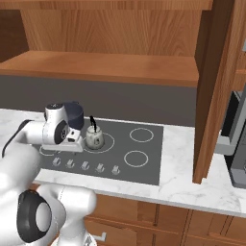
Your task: Pick the kettle from the cabinet and place it on a stove burner. Then pick the pot from the counter and place it on another stove burner. Finally, turn both burners on.
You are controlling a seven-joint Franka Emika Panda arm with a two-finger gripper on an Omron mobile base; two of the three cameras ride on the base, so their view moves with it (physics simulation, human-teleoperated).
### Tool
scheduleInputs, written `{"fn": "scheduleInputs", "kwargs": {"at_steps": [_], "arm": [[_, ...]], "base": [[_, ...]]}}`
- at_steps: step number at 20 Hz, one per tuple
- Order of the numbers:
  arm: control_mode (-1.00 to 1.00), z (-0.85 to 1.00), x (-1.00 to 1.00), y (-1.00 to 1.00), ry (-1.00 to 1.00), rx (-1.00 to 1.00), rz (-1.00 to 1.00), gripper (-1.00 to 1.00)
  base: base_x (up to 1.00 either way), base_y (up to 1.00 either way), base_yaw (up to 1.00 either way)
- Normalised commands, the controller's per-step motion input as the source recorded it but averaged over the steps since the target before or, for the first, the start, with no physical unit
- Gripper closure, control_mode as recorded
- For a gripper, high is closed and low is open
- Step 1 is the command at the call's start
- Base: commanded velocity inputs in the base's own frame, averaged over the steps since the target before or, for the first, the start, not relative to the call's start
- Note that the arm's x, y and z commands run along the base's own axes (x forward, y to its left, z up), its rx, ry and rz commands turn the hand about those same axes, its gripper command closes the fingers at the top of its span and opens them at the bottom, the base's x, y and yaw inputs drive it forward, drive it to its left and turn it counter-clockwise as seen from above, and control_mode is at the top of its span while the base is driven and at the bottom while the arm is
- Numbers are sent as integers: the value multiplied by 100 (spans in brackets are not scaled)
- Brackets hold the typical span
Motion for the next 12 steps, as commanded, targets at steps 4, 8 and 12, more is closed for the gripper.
{"fn": "scheduleInputs", "kwargs": {"at_steps": [4,8,12], "arm": [[-100,-12,10,0,0,0,0,-100],[-100,-16,12,0,0,0,0,-100],[-100,-18,16,2,0,0,0,-100]], "base": [[0,0,0],[0,0,0],[0,0,0]]}}
